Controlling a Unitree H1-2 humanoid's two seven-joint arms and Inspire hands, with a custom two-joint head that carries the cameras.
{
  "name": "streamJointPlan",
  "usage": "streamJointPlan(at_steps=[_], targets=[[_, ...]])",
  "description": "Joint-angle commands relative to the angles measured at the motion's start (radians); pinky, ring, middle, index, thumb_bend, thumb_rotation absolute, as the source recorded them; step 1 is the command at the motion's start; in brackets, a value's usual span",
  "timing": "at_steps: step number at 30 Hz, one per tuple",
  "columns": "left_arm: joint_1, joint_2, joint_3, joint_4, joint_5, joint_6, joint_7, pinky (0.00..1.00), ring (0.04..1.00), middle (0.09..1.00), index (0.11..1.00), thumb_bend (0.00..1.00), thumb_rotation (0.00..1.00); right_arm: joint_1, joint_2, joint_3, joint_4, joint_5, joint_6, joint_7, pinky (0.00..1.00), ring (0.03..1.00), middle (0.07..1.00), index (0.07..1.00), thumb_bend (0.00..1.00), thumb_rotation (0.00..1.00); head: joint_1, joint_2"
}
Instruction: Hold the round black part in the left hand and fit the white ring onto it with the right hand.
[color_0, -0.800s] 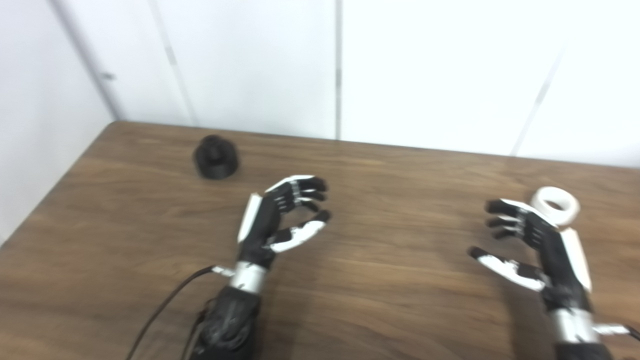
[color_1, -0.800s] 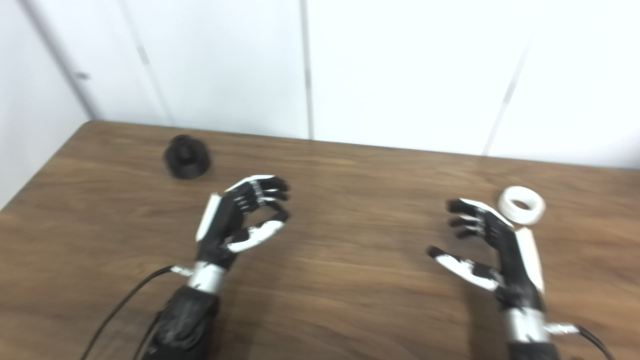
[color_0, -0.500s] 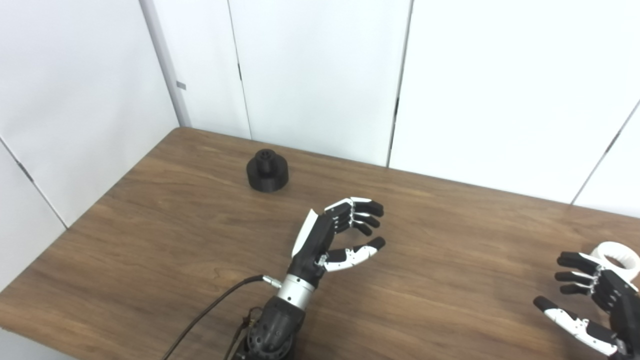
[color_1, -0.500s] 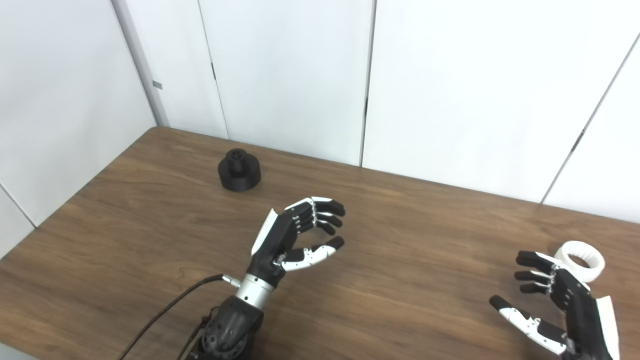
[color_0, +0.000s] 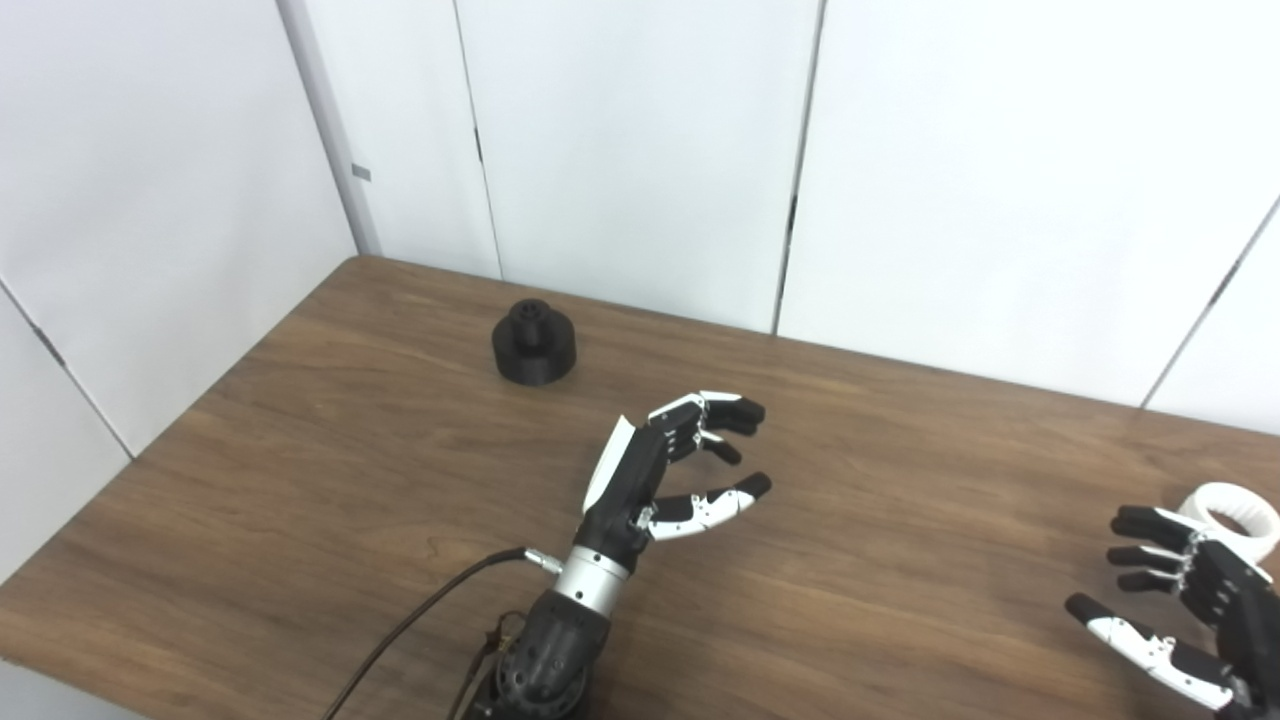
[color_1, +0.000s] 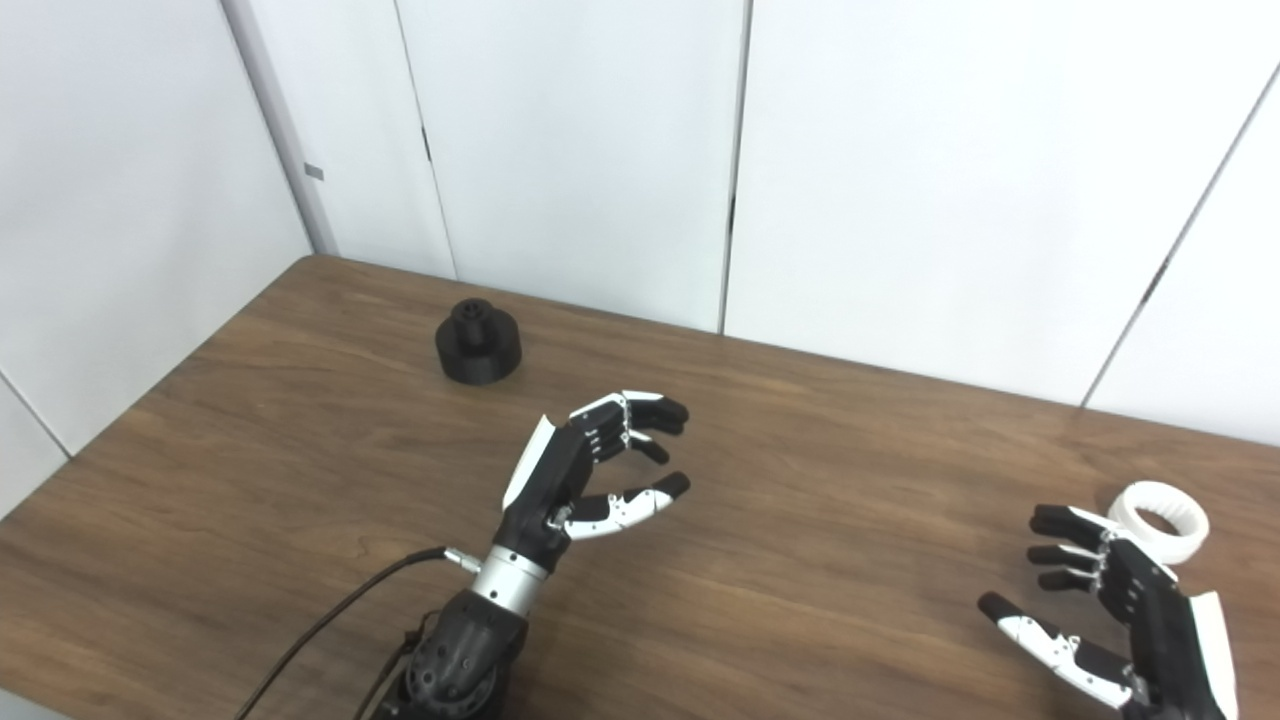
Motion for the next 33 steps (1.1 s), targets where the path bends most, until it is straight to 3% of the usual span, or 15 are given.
streamJointPlan(at_steps=[1,8,17,23,30,33], targets=[[-0.032,0.016,0.008,-0.039,0.029,-0.024,0.02,0.61,0.733,0.732,0.653,0.65,0.06,-0.033,-0.015,-0.013,-0.018,0.016,-0.033,0.002,0.54,0.626,0.696,0.684,0.61,0.0,0.001,0.001],[-0.057,0.068,0.023,-0.057,0.094,0.034,0.026,0.65,0.78,0.778,0.612,0.68,0.12,-0.034,-0.021,-0.014,-0.004,0.021,-0.037,0.005,0.54,0.617,0.701,0.687,0.61,0.0,0.007,-0.002],[-0.086,0.131,0.03,-0.072,0.14,0.103,0.031,0.61,0.764,0.763,0.658,0.74,0.14,-0.036,-0.029,-0.013,0.012,0.035,-0.057,0.021,0.54,0.613,0.7,0.684,0.61,0.0,0.012,-0.006],[-0.11,0.156,0.052,-0.076,0.198,0.129,0.068,0.74,0.801,0.771,0.674,0.74,0.19,-0.033,-0.035,-0.012,0.008,0.031,-0.049,0.025,0.54,0.607,0.691,0.679,0.61,0.02,0.01,-0.006],[-0.14,0.179,0.085,-0.076,0.24,0.16,0.112,0.74,0.795,0.759,0.647,0.74,0.16,-0.033,-0.037,-0.013,0.021,0.036,-0.061,0.029,0.52,0.6,0.693,0.687,0.61,0.01,0.015,-0.007],[-0.145,0.195,0.091,-0.089,0.266,0.19,0.114,0.69,0.789,0.766,0.642,0.72,0.18,-0.034,-0.037,-0.013,0.024,0.041,-0.066,0.032,0.52,0.601,0.695,0.689,0.61,0.01,0.015,-0.007]])
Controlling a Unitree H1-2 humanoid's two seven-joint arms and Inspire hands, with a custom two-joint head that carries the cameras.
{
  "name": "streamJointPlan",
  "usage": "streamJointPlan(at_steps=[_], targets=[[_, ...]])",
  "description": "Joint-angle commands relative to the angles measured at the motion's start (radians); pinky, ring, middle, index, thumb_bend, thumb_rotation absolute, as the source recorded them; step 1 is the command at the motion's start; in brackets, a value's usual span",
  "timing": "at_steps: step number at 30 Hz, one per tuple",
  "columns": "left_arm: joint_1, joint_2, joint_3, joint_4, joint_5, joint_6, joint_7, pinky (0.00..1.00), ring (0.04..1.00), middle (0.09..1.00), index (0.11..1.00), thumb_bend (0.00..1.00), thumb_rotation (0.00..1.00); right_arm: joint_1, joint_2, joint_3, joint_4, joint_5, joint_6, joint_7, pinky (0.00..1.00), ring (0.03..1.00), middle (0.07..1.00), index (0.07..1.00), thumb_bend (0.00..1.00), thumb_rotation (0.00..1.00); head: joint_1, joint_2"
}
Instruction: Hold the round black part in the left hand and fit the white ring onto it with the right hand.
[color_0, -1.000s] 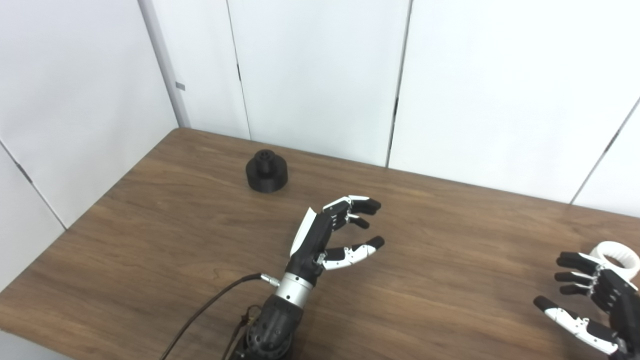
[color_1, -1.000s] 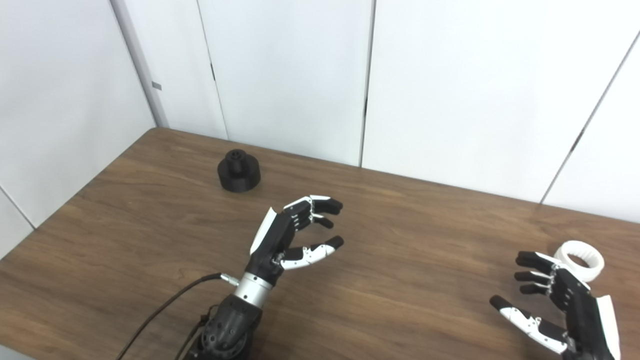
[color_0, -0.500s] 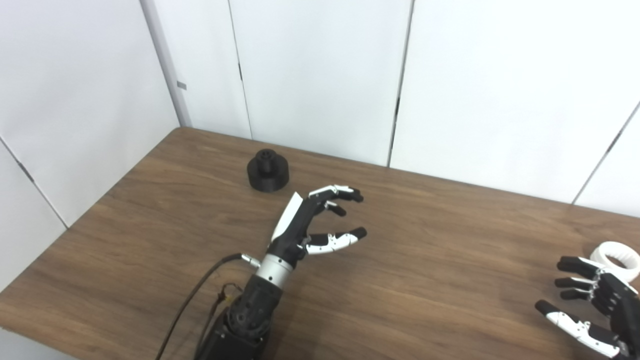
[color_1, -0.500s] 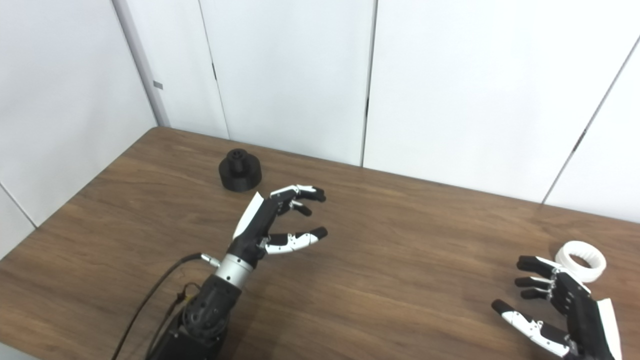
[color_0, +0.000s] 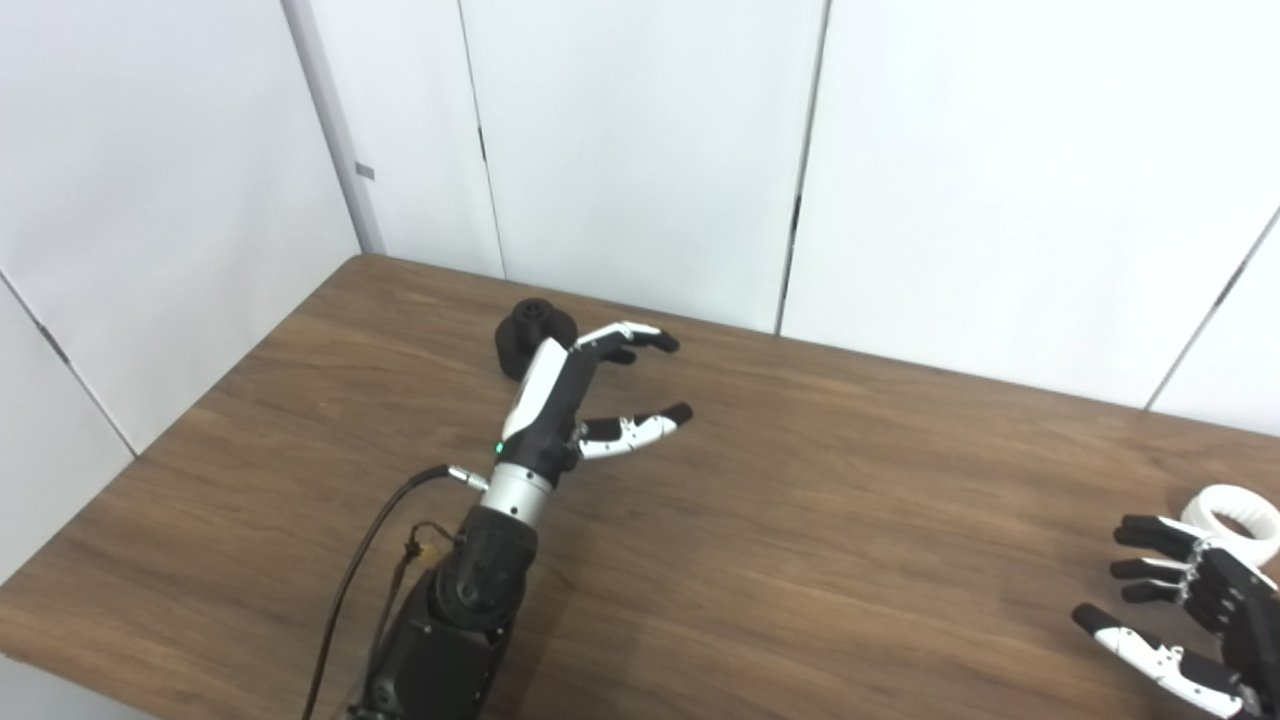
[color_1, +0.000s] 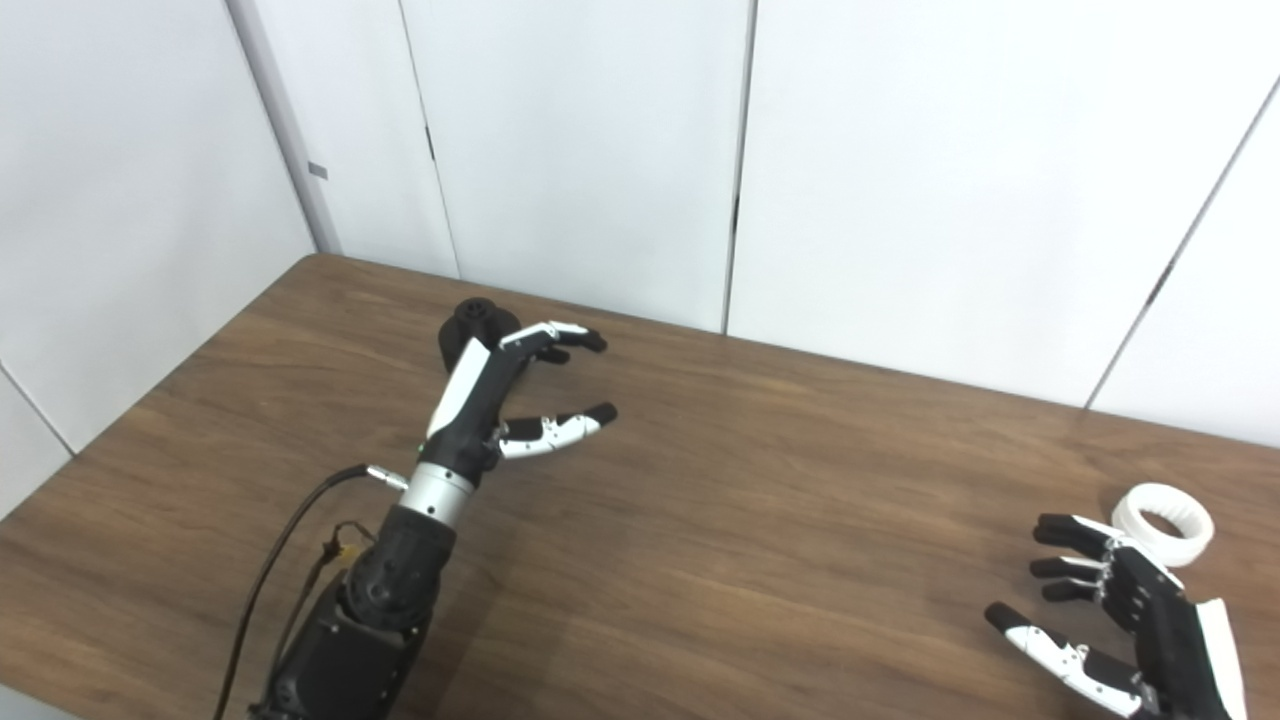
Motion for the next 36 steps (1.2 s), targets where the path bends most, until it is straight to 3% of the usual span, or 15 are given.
streamJointPlan(at_steps=[1,7,26,31,36], targets=[[-0.051,0.029,0.01,-0.045,0.026,0.006,0.025,0.67,0.788,0.768,0.641,0.72,0.17,-0.033,-0.018,-0.009,-0.009,0.01,-0.051,0.002,0.52,0.602,0.696,0.689,0.61,0.01,0.0,0.0],[-0.076,0.066,0.027,-0.03,0.045,0.011,0.041,0.67,0.783,0.761,0.636,0.71,0.16,-0.033,-0.019,-0.011,-0.004,0.012,-0.055,0.003,0.53,0.6,0.696,0.682,0.61,0.01,-0.001,0.001],[-0.146,0.168,0.075,-0.012,0.063,0.125,0.059,0.75,0.836,0.816,0.66,0.75,0.19,-0.028,-0.023,-0.016,-0.006,0.013,-0.055,0.004,0.53,0.604,0.693,0.677,0.62,0.02,0.0,0.005],[-0.166,0.191,0.082,0.014,0.069,0.157,0.067,0.76,0.858,0.842,0.677,0.77,0.19,-0.027,-0.023,-0.016,-0.01,0.009,-0.049,0.004,0.52,0.602,0.695,0.677,0.61,0.02,0.0,0.007],[-0.191,0.206,0.084,0.05,0.088,0.197,0.081,0.72,0.874,0.871,0.696,0.84,0.26,-0.028,-0.026,-0.016,-0.009,0.006,-0.049,0.006,0.53,0.603,0.695,0.678,0.61,0.03,0.001,0.007]])
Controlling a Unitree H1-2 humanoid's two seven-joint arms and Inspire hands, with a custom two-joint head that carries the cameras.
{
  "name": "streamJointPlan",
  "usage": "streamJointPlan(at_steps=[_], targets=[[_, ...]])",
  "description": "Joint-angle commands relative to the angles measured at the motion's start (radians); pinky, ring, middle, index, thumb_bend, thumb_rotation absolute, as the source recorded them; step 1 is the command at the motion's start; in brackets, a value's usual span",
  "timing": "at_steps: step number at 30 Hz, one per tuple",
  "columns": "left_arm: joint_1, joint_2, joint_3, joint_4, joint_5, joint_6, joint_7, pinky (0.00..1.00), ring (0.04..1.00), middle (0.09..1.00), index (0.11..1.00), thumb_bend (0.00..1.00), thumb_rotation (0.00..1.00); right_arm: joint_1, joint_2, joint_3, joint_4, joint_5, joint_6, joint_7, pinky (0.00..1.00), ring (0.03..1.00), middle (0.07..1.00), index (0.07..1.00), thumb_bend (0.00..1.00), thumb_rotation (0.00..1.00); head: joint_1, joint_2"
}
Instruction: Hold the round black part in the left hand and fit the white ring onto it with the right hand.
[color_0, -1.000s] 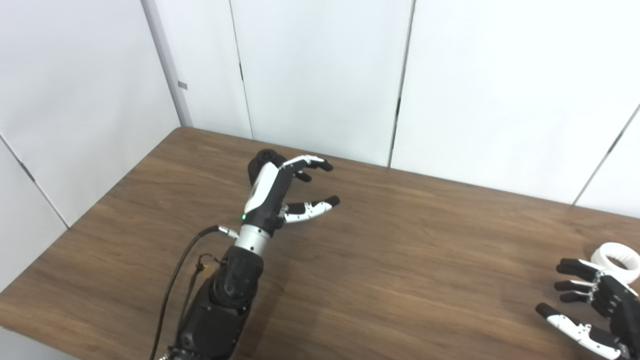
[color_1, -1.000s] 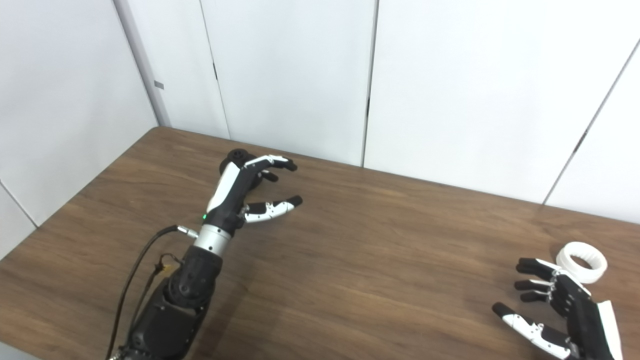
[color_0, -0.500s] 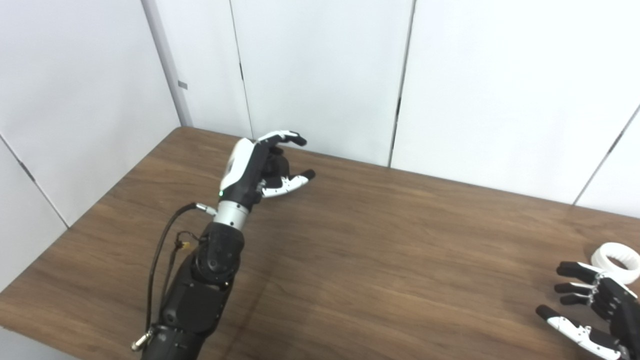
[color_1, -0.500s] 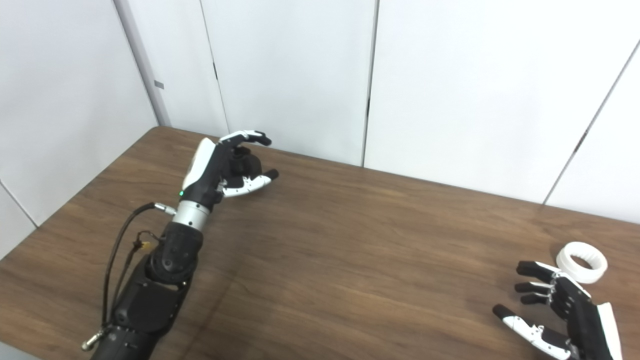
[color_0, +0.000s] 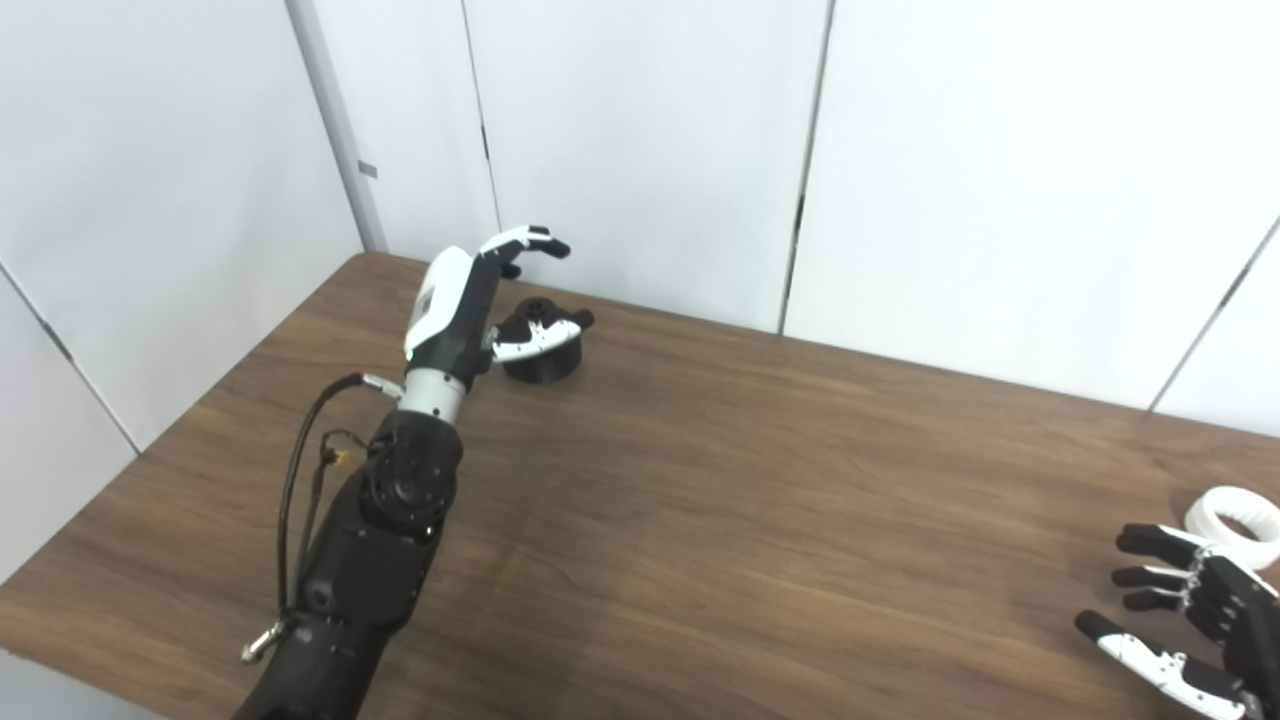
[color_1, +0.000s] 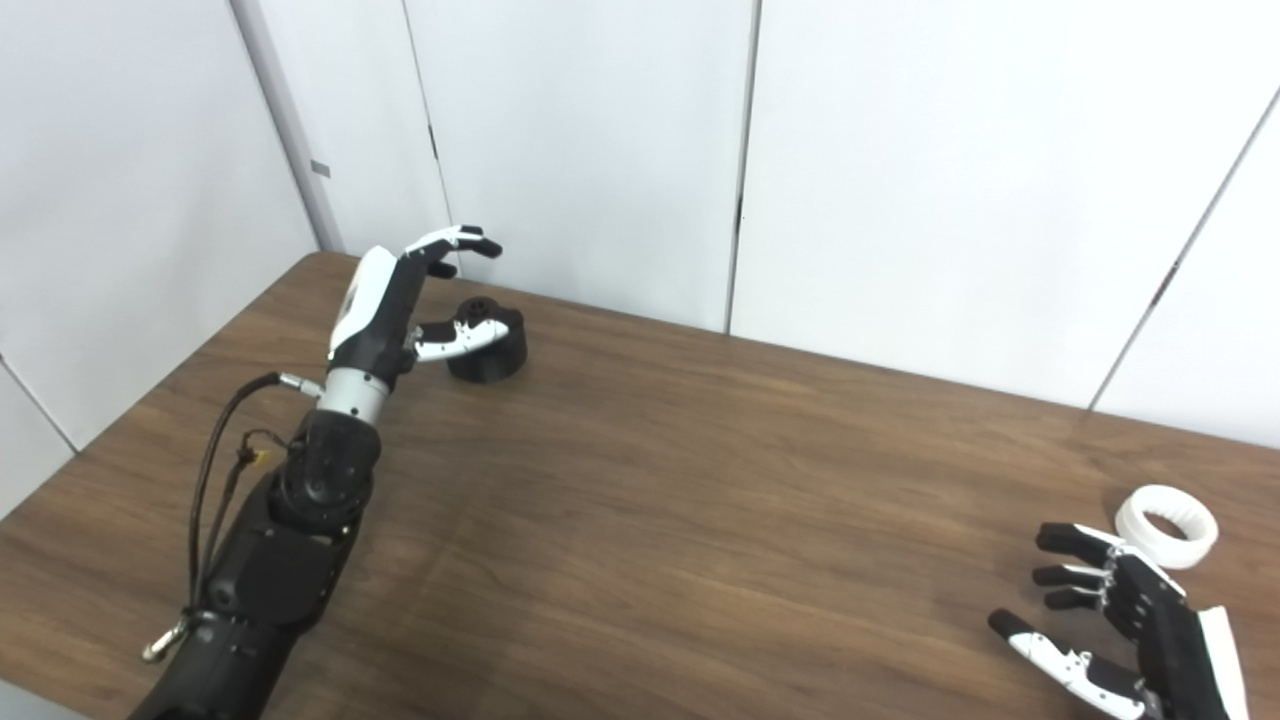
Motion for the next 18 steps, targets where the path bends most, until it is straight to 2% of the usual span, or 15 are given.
streamJointPlan(at_steps=[1,9,11,18], targets=[[-0.064,0.037,0.006,-0.003,0.026,0.012,0.032,0.72,0.878,0.875,0.699,0.85,0.26,-0.03,-0.022,-0.011,-0.029,0.003,-0.044,-0.001,0.53,0.603,0.695,0.678,0.61,0.04,0.001,0.001],[-0.085,0.07,-0.018,0.017,0.065,0.107,0.021,0.75,0.957,0.934,0.754,0.95,0.35,-0.028,-0.021,-0.014,-0.033,0.011,-0.043,0.002,0.53,0.599,0.694,0.679,0.61,0.01,-0.002,0.003],[-0.09,0.075,-0.022,0.026,0.063,0.126,0.019,0.77,0.975,0.949,0.768,0.99,0.35,-0.029,-0.023,-0.014,-0.032,0.006,-0.043,0.002,0.52,0.598,0.694,0.679,0.62,0.04,-0.004,0.004],[-0.108,0.1,-0.05,0.068,0.07,0.176,0.004,0.84,1.0,0.979,0.804,1.0,0.4,-0.029,-0.023,-0.012,-0.032,0.003,-0.049,0.003,0.52,0.597,0.69,0.681,0.61,0.04,-0.006,0.005]])
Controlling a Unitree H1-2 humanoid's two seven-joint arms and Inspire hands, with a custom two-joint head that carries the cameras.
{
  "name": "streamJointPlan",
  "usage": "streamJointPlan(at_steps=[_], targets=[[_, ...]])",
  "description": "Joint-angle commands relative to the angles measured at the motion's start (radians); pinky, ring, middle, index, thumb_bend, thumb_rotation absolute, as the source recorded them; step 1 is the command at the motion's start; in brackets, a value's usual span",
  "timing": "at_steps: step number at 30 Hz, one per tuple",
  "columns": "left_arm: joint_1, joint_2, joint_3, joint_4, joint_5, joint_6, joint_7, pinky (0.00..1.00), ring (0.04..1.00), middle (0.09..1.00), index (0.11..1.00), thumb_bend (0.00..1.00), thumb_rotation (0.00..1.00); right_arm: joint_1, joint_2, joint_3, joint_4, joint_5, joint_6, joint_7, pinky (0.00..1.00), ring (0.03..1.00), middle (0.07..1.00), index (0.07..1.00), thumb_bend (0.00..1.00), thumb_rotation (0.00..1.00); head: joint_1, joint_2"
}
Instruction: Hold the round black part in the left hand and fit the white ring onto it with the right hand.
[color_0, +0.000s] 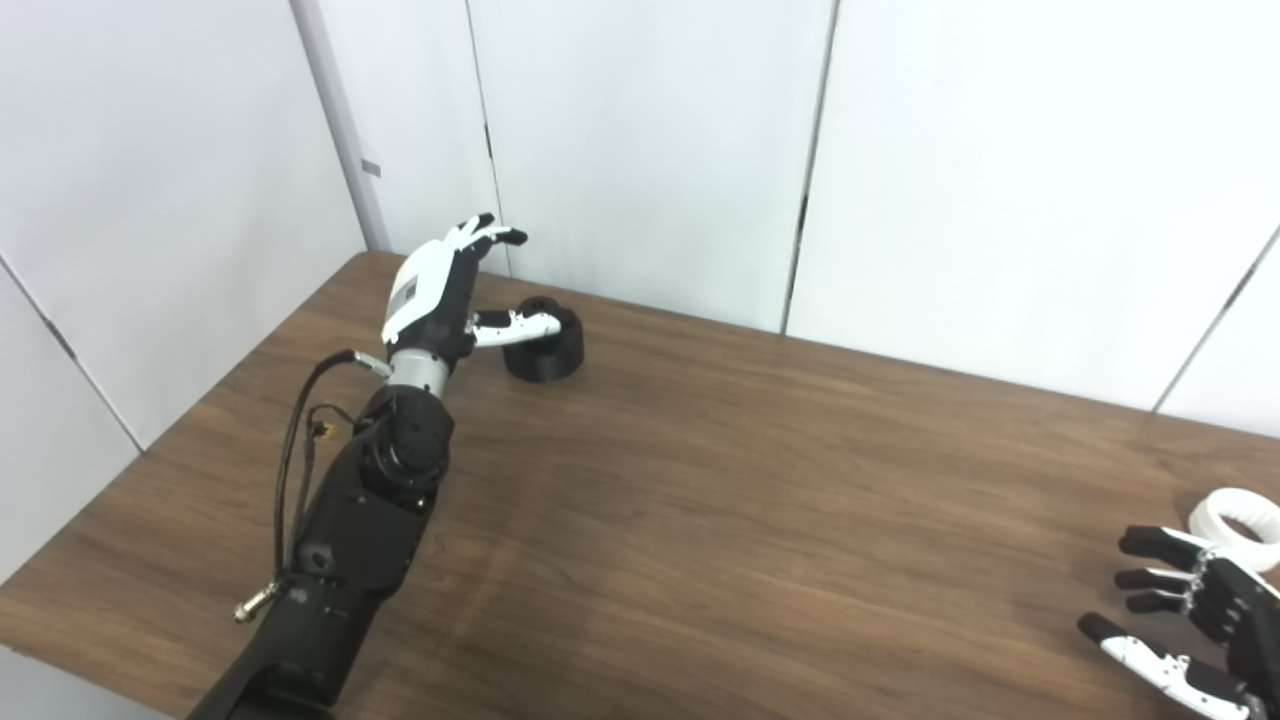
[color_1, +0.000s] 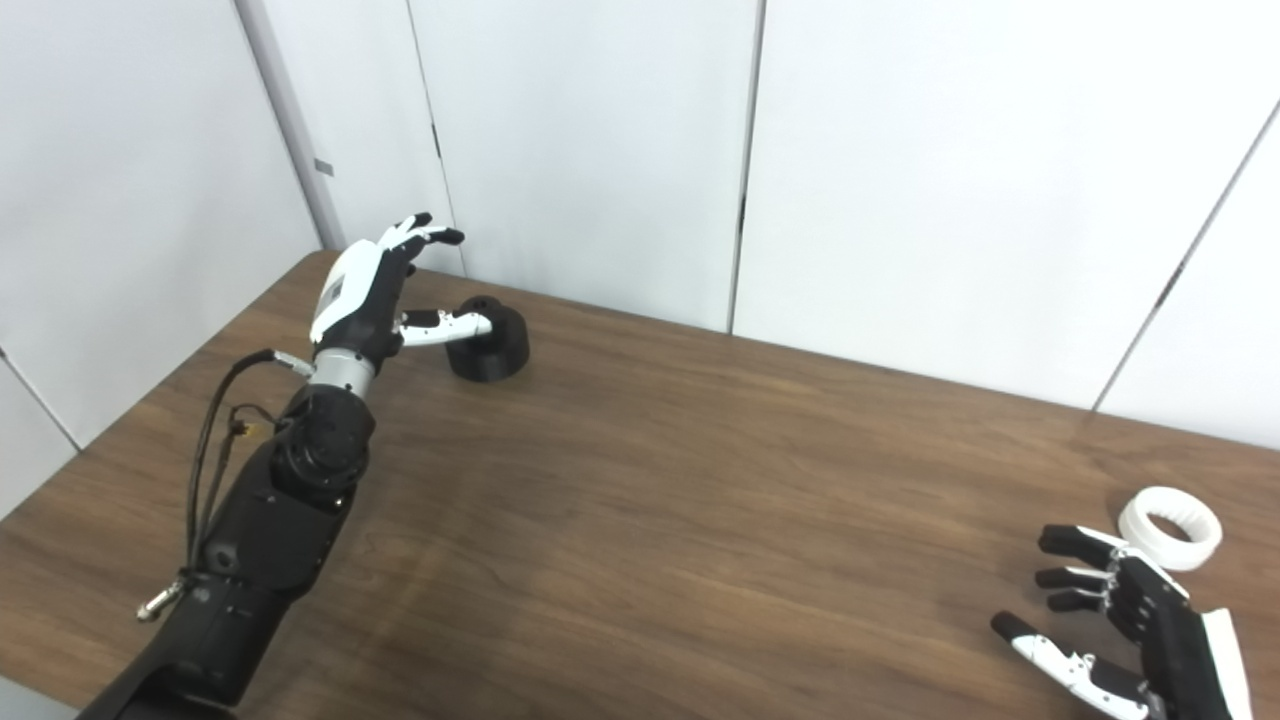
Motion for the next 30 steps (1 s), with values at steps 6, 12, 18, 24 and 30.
streamJointPlan(at_steps=[6,12,18,24,30], targets=[[-0.077,0.069,-0.034,0.027,0.027,0.028,-0.025,0.93,1.0,1.0,0.831,1.0,0.46,-0.025,-0.015,-0.014,-0.048,0.016,-0.03,-0.001,0.53,0.596,0.689,0.68,0.61,0.02,-0.004,0.005],[-0.098,0.086,-0.077,0.049,0.039,0.069,-0.071,0.94,1.0,1.0,0.837,1.0,0.47,-0.02,-0.017,-0.014,-0.069,0.009,-0.01,0.0,0.54,0.602,0.691,0.681,0.62,0.02,-0.006,0.008],[-0.119,0.084,-0.108,0.075,0.043,0.106,-0.093,0.95,1.0,1.0,0.839,1.0,0.48,-0.021,-0.017,-0.014,-0.08,-0.001,-0.003,-0.003,0.54,0.598,0.691,0.676,0.64,0.0,-0.015,0.01],[-0.138,0.091,-0.144,0.109,0.071,0.121,-0.083,0.93,1.0,1.0,0.842,1.0,0.48,-0.017,-0.017,-0.016,-0.09,0.002,0.005,-0.001,0.53,0.592,0.685,0.672,0.65,0.0,-0.015,0.01],[-0.159,0.097,-0.151,0.157,0.077,0.112,-0.07,0.92,1.0,1.0,0.842,1.0,0.47,-0.01,-0.02,-0.014,-0.107,-0.01,0.022,-0.002,0.53,0.592,0.692,0.676,0.66,0.0,-0.021,0.013]])
